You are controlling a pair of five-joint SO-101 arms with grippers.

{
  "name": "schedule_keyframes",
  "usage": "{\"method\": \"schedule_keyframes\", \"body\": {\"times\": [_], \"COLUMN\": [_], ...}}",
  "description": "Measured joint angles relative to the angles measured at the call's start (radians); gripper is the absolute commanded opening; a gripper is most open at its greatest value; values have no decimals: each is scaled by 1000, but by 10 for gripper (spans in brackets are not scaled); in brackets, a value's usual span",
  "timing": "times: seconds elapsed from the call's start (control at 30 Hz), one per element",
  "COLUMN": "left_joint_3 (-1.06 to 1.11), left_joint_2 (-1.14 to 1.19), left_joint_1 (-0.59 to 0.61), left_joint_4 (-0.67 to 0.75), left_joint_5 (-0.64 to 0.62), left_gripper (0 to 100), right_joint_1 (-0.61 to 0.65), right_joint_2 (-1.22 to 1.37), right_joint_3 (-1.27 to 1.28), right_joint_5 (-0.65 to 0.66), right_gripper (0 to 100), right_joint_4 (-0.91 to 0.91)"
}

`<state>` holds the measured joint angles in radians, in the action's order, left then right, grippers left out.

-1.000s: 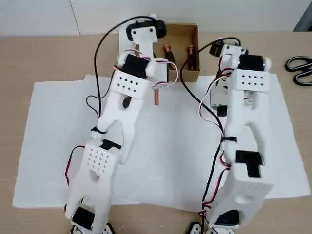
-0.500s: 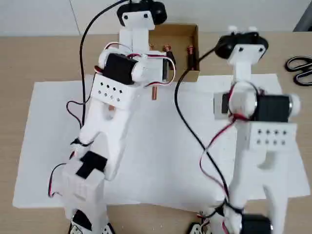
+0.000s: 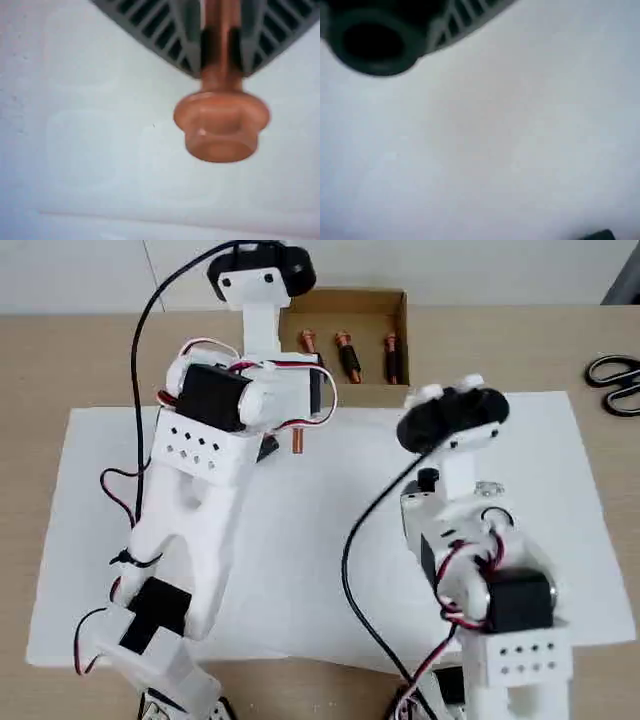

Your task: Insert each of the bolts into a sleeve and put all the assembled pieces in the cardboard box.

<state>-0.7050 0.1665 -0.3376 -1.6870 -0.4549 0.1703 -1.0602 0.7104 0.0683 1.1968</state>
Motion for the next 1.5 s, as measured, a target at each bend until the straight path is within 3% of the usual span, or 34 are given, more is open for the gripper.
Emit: {"method": "schedule_keyframes", "body": {"times": [0.43, 0.67, 0.87, 1.1, 1.27, 1.5], "left_joint_3": [0, 31, 193, 393, 592, 919], "left_joint_2": [-104, -278, -470, -726, -773, -773], "left_joint_1": [6, -14, -14, -14, -14, -14], "left_joint_4": [-11, -48, -48, -46, 84, 439], "left_joint_5": [9, 21, 25, 25, 25, 25], "left_gripper": [6, 6, 6, 6, 6, 6], "right_joint_1": [-5, -5, -6, 133, 221, 239], "right_joint_2": [-466, -686, -733, -738, -740, -740], "right_joint_3": [624, 827, 848, 853, 922, 964], "right_joint_5": [0, 0, 0, 0, 0, -14], "right_gripper": [4, 4, 4, 4, 5, 5], "right_joint_4": [-416, -433, -434, -434, -442, -520]}}
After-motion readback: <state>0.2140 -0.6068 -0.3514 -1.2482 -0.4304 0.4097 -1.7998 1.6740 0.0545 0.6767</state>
